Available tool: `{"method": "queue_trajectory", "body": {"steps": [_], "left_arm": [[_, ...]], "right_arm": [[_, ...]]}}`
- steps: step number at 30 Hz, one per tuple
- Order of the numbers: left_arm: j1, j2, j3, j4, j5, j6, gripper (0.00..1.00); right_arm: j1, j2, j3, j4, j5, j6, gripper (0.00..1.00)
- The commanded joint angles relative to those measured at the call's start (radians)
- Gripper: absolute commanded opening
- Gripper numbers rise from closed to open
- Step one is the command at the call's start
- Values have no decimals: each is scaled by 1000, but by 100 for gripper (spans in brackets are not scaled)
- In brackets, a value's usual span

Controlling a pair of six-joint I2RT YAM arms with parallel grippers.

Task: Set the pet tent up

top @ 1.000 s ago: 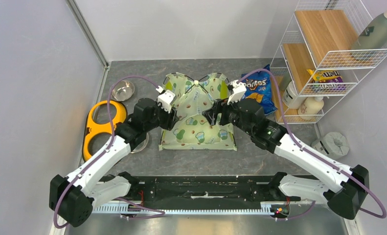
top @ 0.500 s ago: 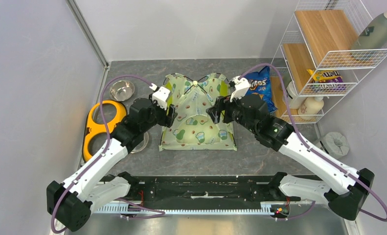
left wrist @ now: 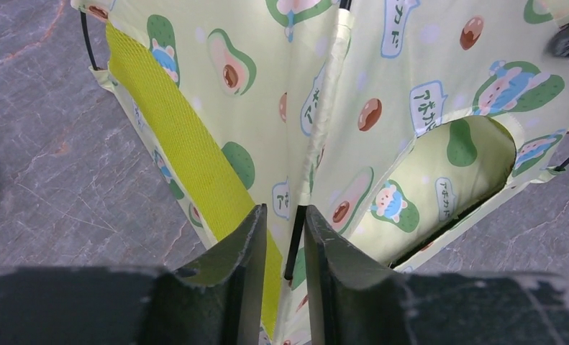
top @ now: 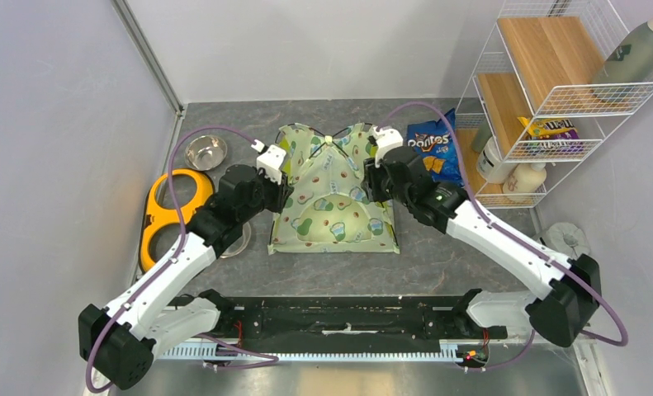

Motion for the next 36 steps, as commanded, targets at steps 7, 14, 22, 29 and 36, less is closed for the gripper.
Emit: {"method": "queue_trajectory", "body": {"steps": [7,14,22,29,36], "left_arm": [[1,166,112,89,-28,-42,26],[50,418,331,78,3,29,24],[109,542,502,32,84,19,30],[114,374,457,-16,68,30,72],[121,149,370,-179,-111,-100,80]], "right_arm": [[-50,203,163,75,-11,-3,32],[-104,398,329,67,-21,25,29],[-121,482,487,-28,30,69,49],[-121,296,431,-78,-25,37,81],[-121,115,398,-156,-22,55,85]]}}
